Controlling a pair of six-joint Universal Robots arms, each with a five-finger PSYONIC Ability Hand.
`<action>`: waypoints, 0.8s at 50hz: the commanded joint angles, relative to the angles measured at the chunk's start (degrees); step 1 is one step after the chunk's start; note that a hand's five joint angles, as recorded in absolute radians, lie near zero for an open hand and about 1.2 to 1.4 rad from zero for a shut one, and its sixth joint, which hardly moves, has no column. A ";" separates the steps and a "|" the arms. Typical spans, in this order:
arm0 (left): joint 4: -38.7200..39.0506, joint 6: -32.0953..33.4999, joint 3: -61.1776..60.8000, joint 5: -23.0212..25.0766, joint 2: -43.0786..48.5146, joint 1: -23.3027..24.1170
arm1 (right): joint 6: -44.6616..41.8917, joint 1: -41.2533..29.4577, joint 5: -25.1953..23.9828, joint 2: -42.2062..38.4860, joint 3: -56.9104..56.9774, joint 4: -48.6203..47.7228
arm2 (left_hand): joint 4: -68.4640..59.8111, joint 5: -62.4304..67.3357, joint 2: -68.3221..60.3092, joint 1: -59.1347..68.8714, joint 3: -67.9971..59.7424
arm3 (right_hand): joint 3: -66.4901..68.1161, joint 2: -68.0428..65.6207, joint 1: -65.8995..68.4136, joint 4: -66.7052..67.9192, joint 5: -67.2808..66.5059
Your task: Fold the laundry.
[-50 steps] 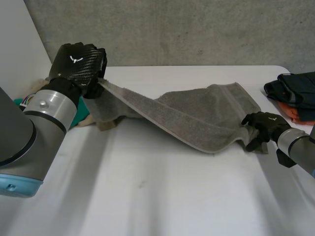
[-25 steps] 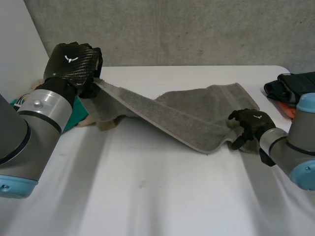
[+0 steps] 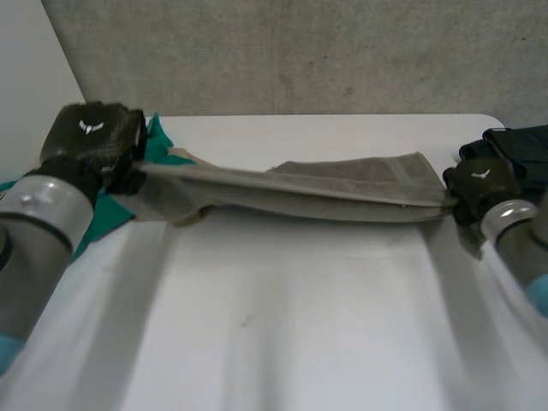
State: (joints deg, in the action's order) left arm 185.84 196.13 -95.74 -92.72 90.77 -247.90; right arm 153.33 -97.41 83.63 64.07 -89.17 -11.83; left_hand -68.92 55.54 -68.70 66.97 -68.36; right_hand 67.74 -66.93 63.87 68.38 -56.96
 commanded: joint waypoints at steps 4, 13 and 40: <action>-21.54 8.45 -10.42 4.20 -10.86 -3.11 | -22.94 10.82 -9.71 17.21 -3.90 30.67 | -11.08 14.46 -11.30 13.03 -11.64 | 12.26 -13.07 16.13 11.62 -13.04; -27.03 19.72 -16.85 8.09 -7.82 -3.29 | -45.04 12.95 -11.65 14.25 -9.44 43.74 | -11.08 14.46 -11.30 13.03 -11.64 | 12.26 -13.07 16.13 11.62 -13.04; 12.53 21.66 45.82 -2.29 23.31 -2.85 | -7.96 4.59 -9.63 5.19 29.85 -4.43 | -11.08 14.46 -11.30 13.03 -11.64 | 12.26 -13.07 16.13 11.62 -13.04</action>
State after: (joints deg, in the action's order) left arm 190.51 219.15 -52.14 -95.22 114.57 -249.59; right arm 143.75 -93.32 75.58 68.37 -55.87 -4.09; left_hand -68.94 55.54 -68.71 66.97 -68.36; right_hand 68.01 -67.33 63.88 68.59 -58.84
